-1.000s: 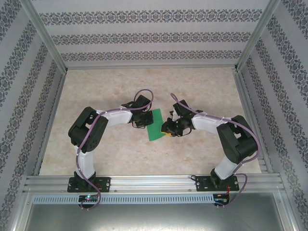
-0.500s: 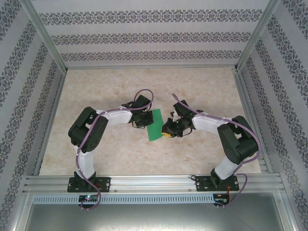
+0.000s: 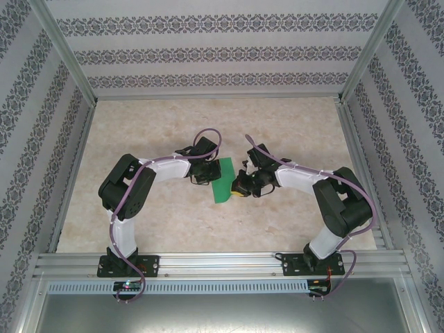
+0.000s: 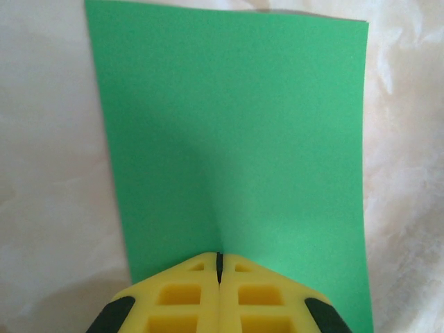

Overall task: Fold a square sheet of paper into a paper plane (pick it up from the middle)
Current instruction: Third fold the triangle at the center of the table.

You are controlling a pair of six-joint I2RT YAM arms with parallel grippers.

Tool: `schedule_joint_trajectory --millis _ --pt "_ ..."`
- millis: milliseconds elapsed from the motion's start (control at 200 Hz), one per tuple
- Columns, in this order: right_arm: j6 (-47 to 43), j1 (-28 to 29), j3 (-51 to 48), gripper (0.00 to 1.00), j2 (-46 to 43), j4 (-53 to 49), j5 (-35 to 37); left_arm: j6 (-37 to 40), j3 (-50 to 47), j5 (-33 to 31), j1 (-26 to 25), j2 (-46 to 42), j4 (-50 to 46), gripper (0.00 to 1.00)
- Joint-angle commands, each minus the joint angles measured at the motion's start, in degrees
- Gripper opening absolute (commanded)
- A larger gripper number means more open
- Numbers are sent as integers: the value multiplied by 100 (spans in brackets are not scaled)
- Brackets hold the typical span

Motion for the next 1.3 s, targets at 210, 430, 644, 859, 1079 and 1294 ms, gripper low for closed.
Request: schedule_joint_trajectory --millis 210,430,644,859,1079,1294 --pt "163 202 503 2 460 563 166 138 -184 -16 -72 -82 -325 0" --pt "225 206 510 2 624 773 264 62 -200 -568 -6 -773 -322 11" --pt "367 214 421 2 701 1068 236 68 39 -536 122 -340 -429 7" --pt "463 223 368 2 761 1326 245 112 325 -509 121 153 -703 1" --pt "477 241 430 2 922 1402 241 140 320 -563 122 221 -828 0" --pt "420 248 565 3 1125 1463 209 191 335 -511 122 221 -845 0"
